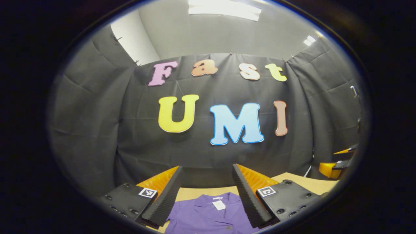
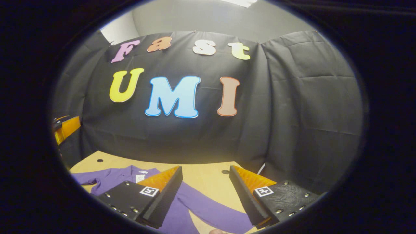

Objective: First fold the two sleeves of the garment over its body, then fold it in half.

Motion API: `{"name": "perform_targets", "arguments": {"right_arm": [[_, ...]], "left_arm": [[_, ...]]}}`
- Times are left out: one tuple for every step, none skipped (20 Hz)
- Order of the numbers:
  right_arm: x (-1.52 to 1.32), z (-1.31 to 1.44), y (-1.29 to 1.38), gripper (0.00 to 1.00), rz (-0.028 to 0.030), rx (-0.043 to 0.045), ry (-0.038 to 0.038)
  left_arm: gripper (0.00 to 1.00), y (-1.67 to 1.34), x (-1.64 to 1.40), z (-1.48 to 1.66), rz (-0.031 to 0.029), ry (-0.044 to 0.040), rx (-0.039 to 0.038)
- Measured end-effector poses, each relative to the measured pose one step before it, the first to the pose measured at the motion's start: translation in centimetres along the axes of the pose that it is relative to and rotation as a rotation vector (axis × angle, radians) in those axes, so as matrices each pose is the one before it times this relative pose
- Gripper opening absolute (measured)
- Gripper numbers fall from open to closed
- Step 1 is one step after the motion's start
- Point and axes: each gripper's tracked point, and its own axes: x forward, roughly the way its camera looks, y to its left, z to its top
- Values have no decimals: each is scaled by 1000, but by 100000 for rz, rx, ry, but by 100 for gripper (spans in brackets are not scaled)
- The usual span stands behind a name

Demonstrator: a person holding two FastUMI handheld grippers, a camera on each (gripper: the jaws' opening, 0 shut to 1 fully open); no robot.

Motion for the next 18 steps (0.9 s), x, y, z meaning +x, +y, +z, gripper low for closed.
{"name": "perform_targets", "arguments": {"right_arm": [[77,-445,-402,91,-1020,346,1649],[196,-560,-444,91,-1391,567,2023],[186,-604,-542,91,-1452,898,2558],[147,-716,-591,91,-1376,1161,2440],[178,-752,-690,91,-1601,1318,2787],[263,-803,-713,92,-1810,1516,2769],[326,-805,-864,91,-2089,1816,3153],[362,-988,-700,92,-1901,2113,3728],[443,-1129,-924,92,-2368,2068,4532],[440,-1186,-929,92,-2584,2007,4519],[657,-1060,-923,92,-2647,1782,4557],[731,-1022,-835,92,-2073,1778,3870],[727,-957,-866,95,-2189,1649,4052],[624,-1013,-949,92,-2006,1397,3797],[710,-962,-742,92,-1618,1381,3638],[519,-912,-700,92,-1334,1423,3166],[631,-787,-638,92,-1485,1314,2786],[534,-575,-554,92,-1354,873,2715]], "left_arm": [[94,-15,48,140,27,-133,4],[94,5,270,-86,-184,123,25],[94,90,58,-197,92,177,-48],[94,131,93,-166,199,244,-77],[94,53,48,-120,394,315,5],[94,67,-6,-65,225,256,-90],[94,177,151,-52,480,-68,-198],[94,196,184,66,417,-562,-237],[94,195,147,36,524,-195,104],[94,291,200,-131,614,224,496],[94,102,64,-223,456,154,405],[94,240,201,-137,641,32,190],[94,144,178,-159,148,226,104],[94,215,205,-203,722,360,305],[94,273,150,-163,868,210,203],[94,214,205,-173,672,303,226],[94,159,219,-190,504,378,278],[94,72,262,-188,437,529,335]]}}
